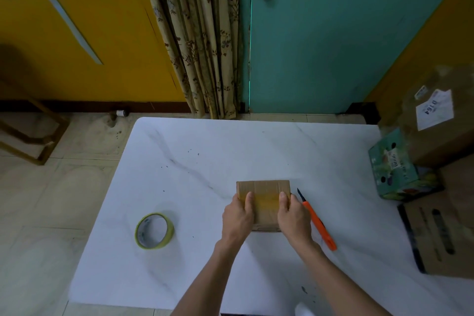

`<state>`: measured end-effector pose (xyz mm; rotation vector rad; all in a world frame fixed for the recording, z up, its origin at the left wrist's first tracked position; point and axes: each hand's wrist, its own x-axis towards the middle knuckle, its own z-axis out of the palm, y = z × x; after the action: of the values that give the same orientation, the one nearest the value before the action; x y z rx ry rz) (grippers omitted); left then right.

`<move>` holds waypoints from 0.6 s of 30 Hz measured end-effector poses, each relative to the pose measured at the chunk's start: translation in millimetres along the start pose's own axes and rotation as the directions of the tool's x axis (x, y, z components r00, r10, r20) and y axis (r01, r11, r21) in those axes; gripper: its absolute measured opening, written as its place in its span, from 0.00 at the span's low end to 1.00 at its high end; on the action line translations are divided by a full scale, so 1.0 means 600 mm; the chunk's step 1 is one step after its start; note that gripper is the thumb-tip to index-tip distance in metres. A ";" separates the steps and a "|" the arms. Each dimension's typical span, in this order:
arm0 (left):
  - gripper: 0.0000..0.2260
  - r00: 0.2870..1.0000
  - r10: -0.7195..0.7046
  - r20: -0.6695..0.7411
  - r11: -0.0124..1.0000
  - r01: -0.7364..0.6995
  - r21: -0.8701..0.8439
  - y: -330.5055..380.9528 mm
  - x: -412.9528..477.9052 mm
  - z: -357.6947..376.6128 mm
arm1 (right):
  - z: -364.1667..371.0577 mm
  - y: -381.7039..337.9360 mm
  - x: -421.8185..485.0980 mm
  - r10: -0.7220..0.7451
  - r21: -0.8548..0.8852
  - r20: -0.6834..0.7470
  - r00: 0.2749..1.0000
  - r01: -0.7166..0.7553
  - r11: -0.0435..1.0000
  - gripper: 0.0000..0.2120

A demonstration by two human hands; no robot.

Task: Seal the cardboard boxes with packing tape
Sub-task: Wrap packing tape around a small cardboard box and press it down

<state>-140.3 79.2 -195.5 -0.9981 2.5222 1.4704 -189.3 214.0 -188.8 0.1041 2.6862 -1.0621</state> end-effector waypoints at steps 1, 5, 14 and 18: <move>0.21 1.000 -0.003 -0.001 1.000 0.003 0.006 0.000 0.000 0.000 | 0.000 0.000 0.001 0.003 -0.010 0.000 1.000 -0.003 1.000 0.19; 0.22 0.999 -0.045 0.016 0.998 0.045 -0.036 0.003 -0.004 0.000 | 0.000 -0.001 0.001 0.036 0.044 0.064 0.997 -0.039 0.998 0.18; 0.25 0.998 -0.058 0.006 0.991 0.059 -0.119 0.006 -0.008 0.008 | 0.005 -0.002 0.001 0.057 0.042 0.050 0.997 -0.059 0.997 0.21; 0.21 1.000 -0.014 -0.004 1.000 0.014 -0.015 0.000 -0.002 0.004 | 0.003 -0.001 0.008 0.009 -0.072 0.025 1.000 -0.008 0.997 0.23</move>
<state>-140.1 81.7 -196.7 -1.0197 2.5056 1.4874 -193.4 212.5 -190.9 0.0883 2.6955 -0.9568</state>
